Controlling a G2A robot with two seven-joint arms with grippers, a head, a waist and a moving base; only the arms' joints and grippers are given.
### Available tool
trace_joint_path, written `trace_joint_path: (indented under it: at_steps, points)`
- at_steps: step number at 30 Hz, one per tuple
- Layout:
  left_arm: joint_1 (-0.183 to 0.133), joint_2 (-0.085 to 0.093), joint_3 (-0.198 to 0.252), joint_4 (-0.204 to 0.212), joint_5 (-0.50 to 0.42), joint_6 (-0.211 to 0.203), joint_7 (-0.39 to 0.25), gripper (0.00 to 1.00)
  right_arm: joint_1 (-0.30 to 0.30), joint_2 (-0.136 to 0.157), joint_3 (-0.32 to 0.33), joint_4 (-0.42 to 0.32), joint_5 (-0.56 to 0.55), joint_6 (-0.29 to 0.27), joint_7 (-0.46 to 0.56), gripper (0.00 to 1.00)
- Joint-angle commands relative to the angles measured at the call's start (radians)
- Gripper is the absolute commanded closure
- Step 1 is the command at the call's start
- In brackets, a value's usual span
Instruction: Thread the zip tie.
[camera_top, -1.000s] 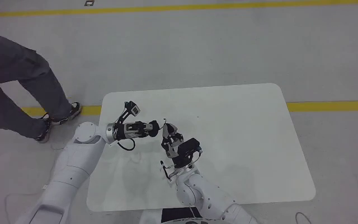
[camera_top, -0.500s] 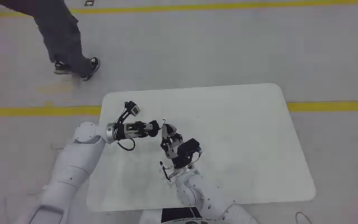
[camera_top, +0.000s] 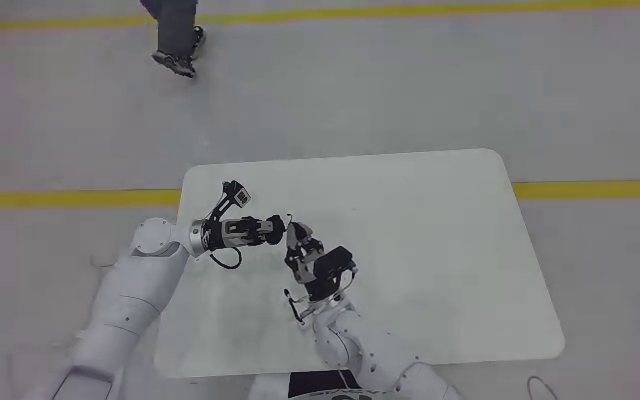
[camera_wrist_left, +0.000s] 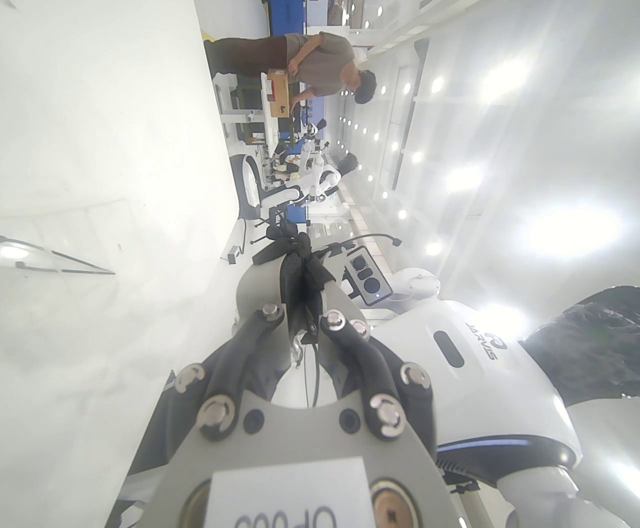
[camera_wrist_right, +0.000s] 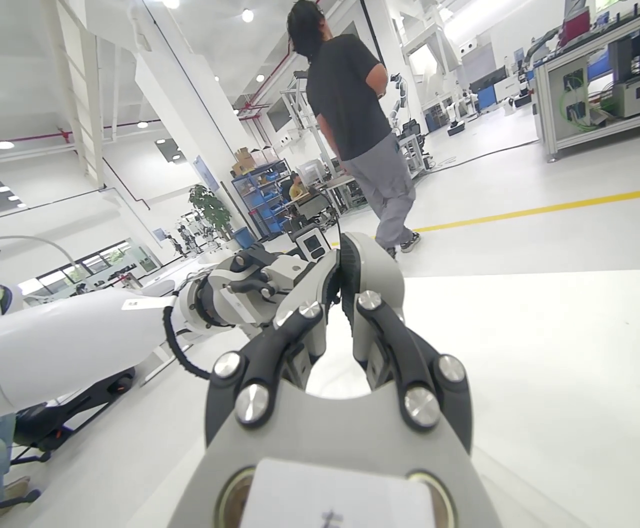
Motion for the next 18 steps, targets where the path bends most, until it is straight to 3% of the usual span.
trace_joint_path:
  at_steps: [1,18]
  points:
    - [0.0,0.0,0.0,0.0,0.0,0.0,0.0,1.0,0.001,0.0,-0.001,0.001,0.001,0.001,0.0,1.0]
    - [0.0,0.0,0.0,0.0,0.0,0.0,0.0,1.0,-0.001,0.002,0.001,-0.001,0.002,0.006,-0.006,1.0]
